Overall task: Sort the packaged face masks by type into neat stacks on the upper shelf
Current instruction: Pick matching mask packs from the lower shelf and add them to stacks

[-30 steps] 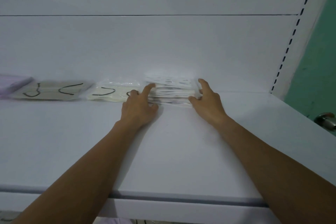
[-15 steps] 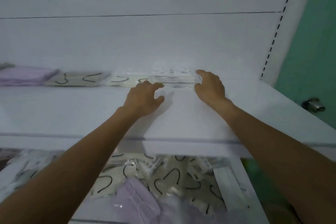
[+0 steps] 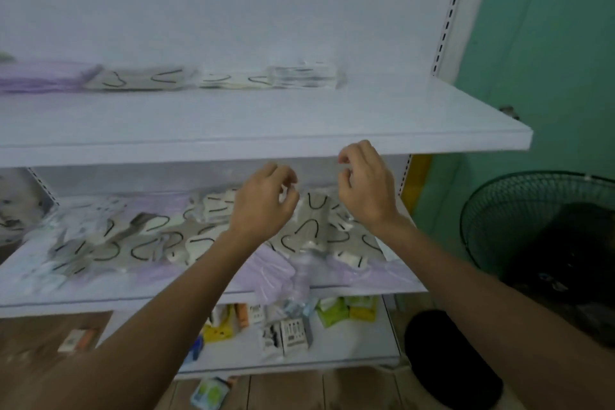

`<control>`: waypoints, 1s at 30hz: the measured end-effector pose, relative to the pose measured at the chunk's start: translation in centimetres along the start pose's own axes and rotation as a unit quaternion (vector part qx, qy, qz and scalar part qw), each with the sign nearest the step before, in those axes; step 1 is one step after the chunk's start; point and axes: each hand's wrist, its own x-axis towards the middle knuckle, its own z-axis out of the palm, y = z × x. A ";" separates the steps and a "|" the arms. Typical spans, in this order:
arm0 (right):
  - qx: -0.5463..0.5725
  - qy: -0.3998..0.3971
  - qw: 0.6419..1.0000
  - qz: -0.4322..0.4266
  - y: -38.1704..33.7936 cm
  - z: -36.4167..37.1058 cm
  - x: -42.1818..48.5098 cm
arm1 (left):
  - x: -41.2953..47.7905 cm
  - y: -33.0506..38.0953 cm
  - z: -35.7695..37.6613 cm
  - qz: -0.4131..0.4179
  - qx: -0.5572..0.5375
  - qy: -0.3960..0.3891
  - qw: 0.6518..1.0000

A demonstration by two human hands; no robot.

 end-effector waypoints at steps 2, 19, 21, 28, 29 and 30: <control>-0.008 -0.041 0.999 -0.003 0.3 1.0 -3.3 | -2.7 -1.3 1.8 -0.036 -0.003 -0.034 0.999; -0.023 -0.420 0.861 0.285 11.5 17.5 -15.3 | -13.2 -15.6 15.9 -0.421 0.030 -0.330 0.845; -0.034 -0.402 0.874 0.272 13.1 18.6 -14.5 | -12.7 -16.1 16.7 -0.458 0.015 -0.321 0.829; -0.061 -0.435 0.851 0.289 15.9 22.5 -10.6 | -10.3 -16.9 18.5 -0.384 0.037 -0.366 0.847; -0.074 -0.440 0.851 0.278 15.6 23.1 -10.1 | -10.0 -16.9 18.4 -0.377 0.044 -0.366 0.850; -0.083 -0.440 0.853 0.270 15.0 23.8 -9.5 | -9.7 -16.9 18.2 -0.374 0.054 -0.364 0.851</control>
